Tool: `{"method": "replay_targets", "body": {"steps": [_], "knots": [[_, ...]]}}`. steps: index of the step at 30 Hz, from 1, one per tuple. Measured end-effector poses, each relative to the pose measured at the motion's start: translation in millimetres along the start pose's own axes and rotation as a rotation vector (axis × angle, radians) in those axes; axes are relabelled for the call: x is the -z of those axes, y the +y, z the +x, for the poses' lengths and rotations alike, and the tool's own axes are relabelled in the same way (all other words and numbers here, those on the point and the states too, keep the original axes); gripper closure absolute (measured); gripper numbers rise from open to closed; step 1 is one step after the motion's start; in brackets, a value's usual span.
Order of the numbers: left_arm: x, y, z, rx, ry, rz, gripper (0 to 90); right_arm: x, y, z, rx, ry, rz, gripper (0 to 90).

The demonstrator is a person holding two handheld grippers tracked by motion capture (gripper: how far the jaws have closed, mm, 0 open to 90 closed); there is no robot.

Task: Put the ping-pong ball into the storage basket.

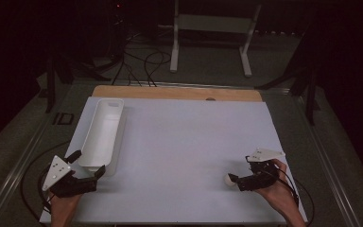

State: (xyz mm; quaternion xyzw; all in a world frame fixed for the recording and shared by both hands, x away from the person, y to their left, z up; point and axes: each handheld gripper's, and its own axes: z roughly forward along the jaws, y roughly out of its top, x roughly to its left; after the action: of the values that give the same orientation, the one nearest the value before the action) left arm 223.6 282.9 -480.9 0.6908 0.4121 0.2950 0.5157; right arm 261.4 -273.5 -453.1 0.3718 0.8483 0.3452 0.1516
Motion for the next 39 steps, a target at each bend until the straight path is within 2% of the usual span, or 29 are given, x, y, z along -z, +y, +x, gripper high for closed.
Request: {"method": "replay_targets", "body": {"steps": [11,13,31,33,39], "knots": [[0.1,0.0,0.1,0.000,0.000,0.001,0.0,-3.1,2.3,1.7,0.019,0.010,0.027,7.2],[0.1,0.0,0.1,0.000,0.000,0.000,0.0,-5.0,3.6,3.2,0.026,0.013,0.051,7.2],[0.1,-0.3,0.5,0.005,-0.004,-0.001,0.0,-17.5,10.3,9.5,0.088,0.039,0.157,7.2],[-0.3,-0.4,0.5,0.003,-0.005,0.004,0.0,-19.5,11.0,10.5,0.106,0.046,0.177,7.2],[-0.5,-1.0,0.8,0.002,-0.001,0.007,0.0,-21.8,11.7,11.1,0.107,0.055,0.196,7.2]]}}
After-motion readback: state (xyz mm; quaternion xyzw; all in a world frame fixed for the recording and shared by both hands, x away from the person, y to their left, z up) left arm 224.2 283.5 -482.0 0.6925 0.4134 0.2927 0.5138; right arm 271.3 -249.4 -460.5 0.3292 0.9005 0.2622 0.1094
